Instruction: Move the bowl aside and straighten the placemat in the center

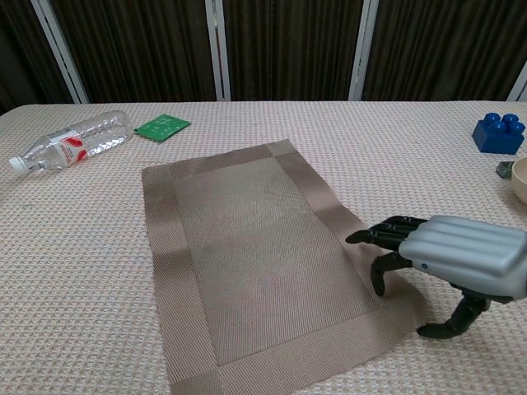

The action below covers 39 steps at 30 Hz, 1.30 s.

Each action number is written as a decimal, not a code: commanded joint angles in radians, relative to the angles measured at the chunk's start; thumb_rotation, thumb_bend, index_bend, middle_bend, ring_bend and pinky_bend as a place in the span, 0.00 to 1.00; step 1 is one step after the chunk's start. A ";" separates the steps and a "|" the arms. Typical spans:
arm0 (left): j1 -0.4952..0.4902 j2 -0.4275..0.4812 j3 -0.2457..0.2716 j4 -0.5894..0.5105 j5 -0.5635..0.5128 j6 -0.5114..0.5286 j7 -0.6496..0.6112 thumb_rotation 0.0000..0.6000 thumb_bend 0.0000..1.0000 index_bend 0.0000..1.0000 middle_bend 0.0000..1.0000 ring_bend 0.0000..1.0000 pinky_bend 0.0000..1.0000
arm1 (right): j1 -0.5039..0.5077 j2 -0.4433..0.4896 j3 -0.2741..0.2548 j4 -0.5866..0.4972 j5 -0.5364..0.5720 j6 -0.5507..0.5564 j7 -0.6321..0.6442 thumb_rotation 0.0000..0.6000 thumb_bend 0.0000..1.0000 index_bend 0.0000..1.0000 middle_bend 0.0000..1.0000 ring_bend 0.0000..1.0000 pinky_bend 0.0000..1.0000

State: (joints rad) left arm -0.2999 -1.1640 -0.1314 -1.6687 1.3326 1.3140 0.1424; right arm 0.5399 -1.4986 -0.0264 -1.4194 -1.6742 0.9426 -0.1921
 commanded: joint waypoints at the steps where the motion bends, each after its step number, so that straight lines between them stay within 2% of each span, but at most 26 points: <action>1: 0.000 0.001 0.001 0.000 0.000 -0.001 -0.003 1.00 0.11 0.00 0.00 0.00 0.00 | 0.002 0.001 -0.001 0.001 0.001 0.009 0.013 1.00 0.20 0.39 0.00 0.00 0.00; 6: 0.000 0.001 0.003 0.001 0.003 -0.001 -0.005 1.00 0.11 0.00 0.00 0.00 0.00 | 0.001 0.003 -0.012 0.003 0.005 0.018 0.042 1.00 0.25 0.40 0.00 0.00 0.00; 11: 0.002 -0.004 0.009 0.004 0.010 0.001 -0.006 1.00 0.11 0.00 0.00 0.00 0.00 | -0.003 -0.003 -0.027 0.014 0.002 0.035 0.091 1.00 0.30 0.54 0.00 0.00 0.00; 16: 0.002 -0.002 0.009 0.002 0.010 0.000 -0.007 1.00 0.11 0.00 0.00 0.00 0.00 | -0.008 -0.008 -0.037 0.030 0.005 0.048 0.145 1.00 0.35 0.60 0.04 0.00 0.00; 26: 0.002 0.001 0.010 0.002 0.012 -0.002 -0.012 1.00 0.11 0.00 0.00 0.00 0.00 | -0.013 -0.007 -0.049 0.058 -0.021 0.099 0.202 1.00 0.36 0.65 0.09 0.00 0.00; 31: 0.001 0.003 0.009 0.004 0.009 -0.005 -0.018 1.00 0.11 0.00 0.00 0.00 0.00 | 0.004 0.043 -0.028 0.095 -0.082 0.176 0.147 1.00 0.36 0.65 0.09 0.00 0.00; 35: -0.001 0.003 0.008 0.006 0.004 -0.011 -0.023 1.00 0.11 0.00 0.00 0.00 0.00 | 0.033 0.095 0.013 0.169 -0.124 0.228 0.060 1.00 0.35 0.65 0.10 0.00 0.00; 39: -0.003 0.003 0.007 0.008 0.003 -0.015 -0.024 1.00 0.11 0.00 0.00 0.00 0.00 | 0.074 0.133 0.049 0.247 -0.136 0.229 0.023 1.00 0.35 0.65 0.10 0.00 0.00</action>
State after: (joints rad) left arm -0.3024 -1.1610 -0.1242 -1.6610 1.3353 1.2998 0.1182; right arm 0.5850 -1.3932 -0.0045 -1.2152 -1.7960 1.1636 -0.1426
